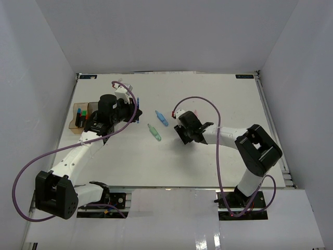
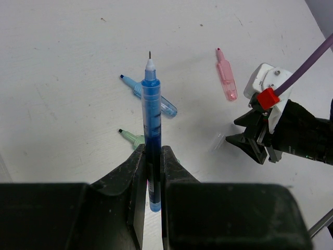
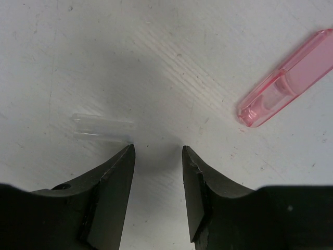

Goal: Sort the stationery into containers
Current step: Move the pen cap to the center of the board, then pick up the pen cap from the center of the board.

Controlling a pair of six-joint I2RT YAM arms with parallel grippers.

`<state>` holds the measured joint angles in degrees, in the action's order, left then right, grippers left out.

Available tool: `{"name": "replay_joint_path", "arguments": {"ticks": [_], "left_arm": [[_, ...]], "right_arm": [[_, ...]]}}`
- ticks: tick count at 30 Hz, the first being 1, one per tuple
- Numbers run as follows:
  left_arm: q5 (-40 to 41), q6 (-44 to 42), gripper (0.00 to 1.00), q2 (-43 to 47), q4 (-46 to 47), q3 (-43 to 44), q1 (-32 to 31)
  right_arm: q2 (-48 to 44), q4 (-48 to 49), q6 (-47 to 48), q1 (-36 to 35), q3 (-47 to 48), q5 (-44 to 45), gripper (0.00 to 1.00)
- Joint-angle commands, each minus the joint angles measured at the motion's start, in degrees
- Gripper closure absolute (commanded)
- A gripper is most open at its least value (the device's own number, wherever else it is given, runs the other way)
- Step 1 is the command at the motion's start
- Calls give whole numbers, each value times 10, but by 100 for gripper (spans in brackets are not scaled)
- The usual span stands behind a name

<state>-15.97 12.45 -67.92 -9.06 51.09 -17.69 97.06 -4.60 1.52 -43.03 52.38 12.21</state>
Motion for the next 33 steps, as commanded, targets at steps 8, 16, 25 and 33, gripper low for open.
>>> {"name": "replay_joint_path", "arguments": {"ticks": [8, 16, 25, 33], "left_arm": [[-6, -6, 95, 22, 0, -1, 4], [-6, -7, 95, 22, -1, -1, 4], [-4, -8, 95, 26, -2, -1, 3], [1, -9, 95, 31, -3, -2, 4]], "right_arm": [[55, -23, 2, 5, 66, 13, 53], [68, -27, 4, 5, 96, 2, 53], [16, -128, -73, 3, 172, 36, 52], [42, -178, -168, 1, 207, -7, 51]]}}
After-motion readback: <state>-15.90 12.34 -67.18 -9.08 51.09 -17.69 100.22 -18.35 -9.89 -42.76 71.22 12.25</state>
